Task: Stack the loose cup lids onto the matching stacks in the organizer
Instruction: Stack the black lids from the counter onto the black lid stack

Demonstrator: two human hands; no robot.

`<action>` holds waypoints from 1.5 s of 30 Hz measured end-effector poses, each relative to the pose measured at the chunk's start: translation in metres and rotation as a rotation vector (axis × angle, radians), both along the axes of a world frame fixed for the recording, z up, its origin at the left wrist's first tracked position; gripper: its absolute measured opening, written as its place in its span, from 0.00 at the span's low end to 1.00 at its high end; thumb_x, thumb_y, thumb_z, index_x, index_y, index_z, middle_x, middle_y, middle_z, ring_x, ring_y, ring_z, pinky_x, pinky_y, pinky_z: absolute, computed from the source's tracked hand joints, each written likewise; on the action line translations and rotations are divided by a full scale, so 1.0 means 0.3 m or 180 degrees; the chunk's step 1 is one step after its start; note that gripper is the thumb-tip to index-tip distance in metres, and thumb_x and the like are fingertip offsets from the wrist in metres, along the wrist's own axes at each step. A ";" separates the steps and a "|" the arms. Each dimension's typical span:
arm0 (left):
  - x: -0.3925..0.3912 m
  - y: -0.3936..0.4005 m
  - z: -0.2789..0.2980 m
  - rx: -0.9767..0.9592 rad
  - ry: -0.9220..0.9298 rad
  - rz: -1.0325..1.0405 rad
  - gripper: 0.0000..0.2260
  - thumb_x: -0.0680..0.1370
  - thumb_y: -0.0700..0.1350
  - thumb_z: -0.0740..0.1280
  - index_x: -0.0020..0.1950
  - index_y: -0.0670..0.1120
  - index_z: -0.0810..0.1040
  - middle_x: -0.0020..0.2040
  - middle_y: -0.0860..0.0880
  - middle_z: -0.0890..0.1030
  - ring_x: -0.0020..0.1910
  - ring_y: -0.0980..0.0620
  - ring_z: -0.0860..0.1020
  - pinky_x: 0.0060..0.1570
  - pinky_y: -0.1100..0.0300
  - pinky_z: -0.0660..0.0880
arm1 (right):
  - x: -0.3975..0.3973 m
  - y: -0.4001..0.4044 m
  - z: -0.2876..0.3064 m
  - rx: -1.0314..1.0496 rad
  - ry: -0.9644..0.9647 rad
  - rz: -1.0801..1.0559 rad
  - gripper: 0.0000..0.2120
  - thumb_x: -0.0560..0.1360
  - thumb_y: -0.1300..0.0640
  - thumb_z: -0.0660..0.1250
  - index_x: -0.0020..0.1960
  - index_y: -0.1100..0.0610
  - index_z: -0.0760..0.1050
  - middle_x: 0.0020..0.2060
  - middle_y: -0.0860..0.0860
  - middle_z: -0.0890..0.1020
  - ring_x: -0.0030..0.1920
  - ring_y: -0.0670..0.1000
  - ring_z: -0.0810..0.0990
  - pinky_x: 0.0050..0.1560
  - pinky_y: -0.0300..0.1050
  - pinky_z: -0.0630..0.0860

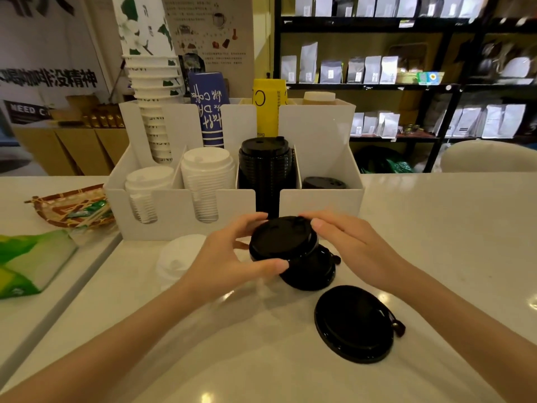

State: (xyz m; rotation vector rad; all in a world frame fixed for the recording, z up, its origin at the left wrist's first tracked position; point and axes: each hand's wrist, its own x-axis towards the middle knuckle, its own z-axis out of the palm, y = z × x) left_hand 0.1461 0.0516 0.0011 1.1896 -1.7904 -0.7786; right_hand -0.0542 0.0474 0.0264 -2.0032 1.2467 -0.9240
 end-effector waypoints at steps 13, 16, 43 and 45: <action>0.040 -0.157 0.352 -0.0379 0.0198 0.0066 0.36 0.58 0.54 0.73 0.64 0.54 0.67 0.58 0.54 0.78 0.57 0.54 0.76 0.53 0.63 0.76 | 0.097 -0.183 0.222 -0.0751 -0.1021 -0.0303 0.14 0.78 0.54 0.53 0.58 0.51 0.74 0.46 0.41 0.77 0.50 0.37 0.73 0.45 0.21 0.67; 0.045 -0.192 0.395 -0.0567 0.0406 0.0173 0.34 0.57 0.52 0.74 0.62 0.52 0.69 0.55 0.57 0.77 0.56 0.54 0.77 0.54 0.61 0.76 | 0.132 -0.219 0.256 -0.0797 -0.1335 -0.0363 0.14 0.78 0.52 0.53 0.56 0.51 0.75 0.45 0.39 0.78 0.48 0.33 0.74 0.50 0.30 0.69; 0.026 -0.386 0.301 -0.0213 -0.0411 0.0424 0.33 0.68 0.49 0.71 0.69 0.49 0.61 0.70 0.47 0.69 0.67 0.49 0.68 0.59 0.59 0.67 | 0.145 -0.369 0.173 0.0211 -0.1330 -0.0159 0.18 0.79 0.49 0.46 0.64 0.49 0.67 0.45 0.37 0.71 0.43 0.32 0.68 0.43 0.18 0.62; 0.030 -0.383 0.302 -0.0167 -0.0391 0.0420 0.33 0.68 0.49 0.71 0.69 0.49 0.61 0.69 0.47 0.69 0.67 0.49 0.68 0.59 0.58 0.67 | 0.149 -0.372 0.164 0.0125 -0.1249 -0.0123 0.17 0.79 0.49 0.47 0.62 0.49 0.68 0.45 0.40 0.72 0.43 0.30 0.71 0.36 0.14 0.61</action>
